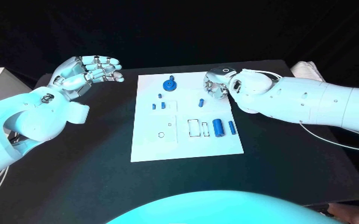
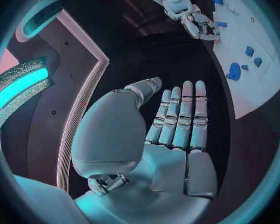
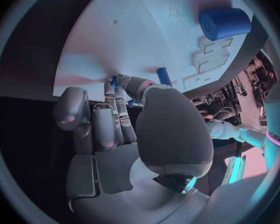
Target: Assemble the parts on the task board
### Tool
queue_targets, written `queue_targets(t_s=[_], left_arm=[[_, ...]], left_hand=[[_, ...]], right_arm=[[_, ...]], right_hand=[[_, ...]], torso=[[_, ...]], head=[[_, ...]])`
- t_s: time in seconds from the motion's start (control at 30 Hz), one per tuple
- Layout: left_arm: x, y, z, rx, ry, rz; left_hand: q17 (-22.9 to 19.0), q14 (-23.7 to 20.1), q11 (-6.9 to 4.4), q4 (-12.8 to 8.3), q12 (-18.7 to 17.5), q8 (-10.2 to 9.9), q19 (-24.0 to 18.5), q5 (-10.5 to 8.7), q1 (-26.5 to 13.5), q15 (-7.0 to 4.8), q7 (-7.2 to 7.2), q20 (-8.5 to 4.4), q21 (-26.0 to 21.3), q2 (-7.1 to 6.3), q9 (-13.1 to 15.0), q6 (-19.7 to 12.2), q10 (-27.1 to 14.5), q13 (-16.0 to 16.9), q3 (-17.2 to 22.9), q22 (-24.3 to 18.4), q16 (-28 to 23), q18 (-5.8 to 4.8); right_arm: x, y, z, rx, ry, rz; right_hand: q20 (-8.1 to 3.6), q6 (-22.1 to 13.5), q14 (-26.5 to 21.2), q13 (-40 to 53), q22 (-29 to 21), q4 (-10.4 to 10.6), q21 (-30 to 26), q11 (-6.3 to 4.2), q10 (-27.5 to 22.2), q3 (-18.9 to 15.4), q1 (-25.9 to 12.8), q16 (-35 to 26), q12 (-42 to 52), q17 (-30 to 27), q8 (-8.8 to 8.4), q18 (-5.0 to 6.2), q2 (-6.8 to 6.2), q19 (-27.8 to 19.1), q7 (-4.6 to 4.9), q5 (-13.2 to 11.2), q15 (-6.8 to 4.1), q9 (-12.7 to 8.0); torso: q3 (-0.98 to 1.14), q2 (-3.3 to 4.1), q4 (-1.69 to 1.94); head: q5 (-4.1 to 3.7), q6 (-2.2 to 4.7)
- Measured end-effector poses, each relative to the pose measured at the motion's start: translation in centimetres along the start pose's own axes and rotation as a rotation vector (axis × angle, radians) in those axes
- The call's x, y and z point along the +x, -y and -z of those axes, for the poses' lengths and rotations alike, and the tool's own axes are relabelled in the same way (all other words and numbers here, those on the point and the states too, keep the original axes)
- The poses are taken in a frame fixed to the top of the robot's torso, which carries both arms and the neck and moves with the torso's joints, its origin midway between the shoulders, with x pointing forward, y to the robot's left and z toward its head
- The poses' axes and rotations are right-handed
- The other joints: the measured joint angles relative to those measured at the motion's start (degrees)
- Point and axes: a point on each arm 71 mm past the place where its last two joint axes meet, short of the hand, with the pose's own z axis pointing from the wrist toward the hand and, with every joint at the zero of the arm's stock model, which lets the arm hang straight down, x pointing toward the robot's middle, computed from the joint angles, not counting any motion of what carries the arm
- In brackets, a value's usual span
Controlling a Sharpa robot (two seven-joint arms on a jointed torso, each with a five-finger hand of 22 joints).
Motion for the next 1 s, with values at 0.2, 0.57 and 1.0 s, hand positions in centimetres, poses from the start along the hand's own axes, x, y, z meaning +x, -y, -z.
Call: queue_targets(t_s=[0.2, 0.57, 1.0], left_arm=[[-0.2, -0.03, 0.09, -0.004, 0.006, -0.002], [-0.3, -0.06, 0.13, -0.009, 0.01, -0.004], [-0.33, -0.09, 0.13, -0.013, 0.012, -0.005]], left_hand=[[0.0, 0.0, -0.03, 0.0, 0.0, 0.0, 0.0, 0.0, 0.0, 0.0, 0.0, 0.0, 0.0, 0.01, 0.0, 0.0, 0.0, 0.0, 0.0, 0.0, 0.0, 0.0], [0.1, 0.0, -0.21, 0.0, 0.0, 0.0, 0.0, 0.0, 0.2, 0.0, 0.0, 0.0, 0.0, 0.22, 0.0, 0.0, 0.2, 0.0, 0.0, -0.1, 0.0, 0.0], [0.1, 0.0, -0.2, 0.0, 0.0, 0.0, 0.2, 0.0, 0.2, 0.01, 0.0, 0.21, 0.0, 0.22, 0.0, 0.0, 0.2, 0.0, 0.0, -0.1, 0.0, -0.01]], right_arm=[[0.0, -0.25, 0.03, -0.004, 0.0, 0.009], [0.16, -0.3, 0.35, -0.001, 0.029, 0.007], [-0.24, -0.36, 0.7, 0.004, 0.106, -0.034]], right_hand=[[-0.2, 0.5, 0.0, 0.0, 0.0, -2.2, 2.0, 0.4, 0.4, 1.0, 1.4, 0.2, 0.2, 0.1, 0.0, -0.57, 0.4, 0.2, 0.13, 0.1, 0.0, 0.2], [-0.2, 4.0, 0.2, 0.0, 0.0, -2.6, 7.8, 0.55, 0.9, 0.6, 0.2, 0.2, 0.4, -0.2, 0.67, -0.92, 1.55, 0.2, -0.35, 0.4, -0.67, 1.3], [-0.2, 4.6, 0.1, 0.0, 0.0, -2.7, 8.4, 2.26, 2.6, 0.4, -0.3, 0.1, 0.5, -0.3, 0.89, -1.54, 1.98, 0.2, -0.48, 0.4, -1.12, 1.5]], torso=[[0.01, -0.01, -0.03], [0.01, -0.01, -0.07], [-0.04, -0.04, -0.05]], head=[[0.0, -0.08], [-0.09, -0.1], [-0.18, -0.06]])
